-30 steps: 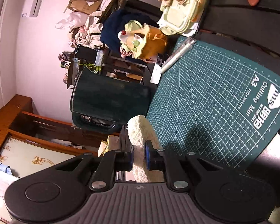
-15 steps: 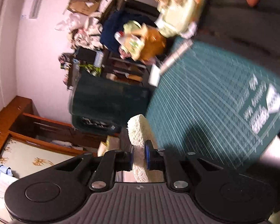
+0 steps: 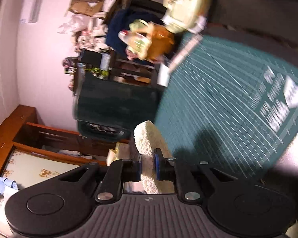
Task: Clean bowl
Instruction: 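Bring the sponge back and scrub the bowl's outer wall with the right tool, then rub the white sponge along the bowl's outer wall with the right tool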
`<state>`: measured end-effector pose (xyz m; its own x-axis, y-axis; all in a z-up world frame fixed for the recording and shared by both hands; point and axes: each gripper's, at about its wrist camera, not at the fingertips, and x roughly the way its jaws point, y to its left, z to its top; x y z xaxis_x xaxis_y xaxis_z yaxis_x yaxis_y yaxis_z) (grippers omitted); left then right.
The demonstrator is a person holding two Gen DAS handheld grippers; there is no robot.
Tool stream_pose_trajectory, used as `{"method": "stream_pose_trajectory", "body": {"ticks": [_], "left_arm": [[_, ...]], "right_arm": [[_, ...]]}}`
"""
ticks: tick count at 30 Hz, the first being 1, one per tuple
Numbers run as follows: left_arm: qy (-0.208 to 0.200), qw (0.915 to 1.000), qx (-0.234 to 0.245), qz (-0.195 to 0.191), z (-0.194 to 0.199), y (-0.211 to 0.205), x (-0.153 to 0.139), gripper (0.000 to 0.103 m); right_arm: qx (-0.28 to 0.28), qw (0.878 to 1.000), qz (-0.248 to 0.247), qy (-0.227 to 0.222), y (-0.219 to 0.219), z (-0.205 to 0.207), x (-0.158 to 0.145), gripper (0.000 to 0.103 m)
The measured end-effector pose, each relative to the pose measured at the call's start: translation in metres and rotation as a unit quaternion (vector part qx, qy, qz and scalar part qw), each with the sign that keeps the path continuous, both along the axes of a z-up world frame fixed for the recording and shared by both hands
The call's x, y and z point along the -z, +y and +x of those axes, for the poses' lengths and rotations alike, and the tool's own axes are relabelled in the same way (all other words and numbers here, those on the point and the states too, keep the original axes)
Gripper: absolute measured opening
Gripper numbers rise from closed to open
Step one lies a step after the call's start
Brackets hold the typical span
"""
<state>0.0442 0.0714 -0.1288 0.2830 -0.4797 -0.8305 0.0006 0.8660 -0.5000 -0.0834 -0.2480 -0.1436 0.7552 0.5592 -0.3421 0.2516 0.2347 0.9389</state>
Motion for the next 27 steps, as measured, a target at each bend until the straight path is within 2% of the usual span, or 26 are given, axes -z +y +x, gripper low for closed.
{"method": "stream_pose_trajectory", "body": {"ticks": [2, 8, 10, 16, 22, 25, 27], "left_arm": [[0.000, 1.0000, 0.000, 0.000, 0.000, -0.001, 0.000, 0.022], [0.000, 1.0000, 0.001, 0.000, -0.005, 0.002, 0.000, 0.022], [0.000, 1.0000, 0.001, 0.000, -0.005, 0.002, 0.000, 0.022], [0.000, 1.0000, -0.002, -0.003, -0.007, 0.005, 0.002, 0.022], [0.003, 1.0000, -0.003, -0.006, -0.008, 0.009, 0.003, 0.022], [0.002, 1.0000, -0.003, -0.006, -0.010, 0.011, 0.004, 0.022], [0.005, 1.0000, -0.003, -0.006, -0.005, 0.009, 0.001, 0.022]], "right_arm": [[-0.002, 1.000, 0.004, 0.014, 0.000, 0.000, 0.006, 0.012], [0.007, 1.000, -0.004, -0.026, -0.006, 0.000, -0.018, 0.012], [0.006, 1.000, -0.006, -0.029, -0.006, 0.000, -0.018, 0.012], [-0.011, 1.000, -0.006, 0.017, 0.001, 0.001, 0.004, 0.012], [0.007, 0.999, -0.012, -0.033, -0.012, 0.001, -0.024, 0.012], [-0.002, 1.000, -0.017, -0.019, -0.006, 0.002, -0.014, 0.013], [-0.011, 1.000, -0.006, 0.011, 0.000, 0.001, 0.003, 0.013]]}}
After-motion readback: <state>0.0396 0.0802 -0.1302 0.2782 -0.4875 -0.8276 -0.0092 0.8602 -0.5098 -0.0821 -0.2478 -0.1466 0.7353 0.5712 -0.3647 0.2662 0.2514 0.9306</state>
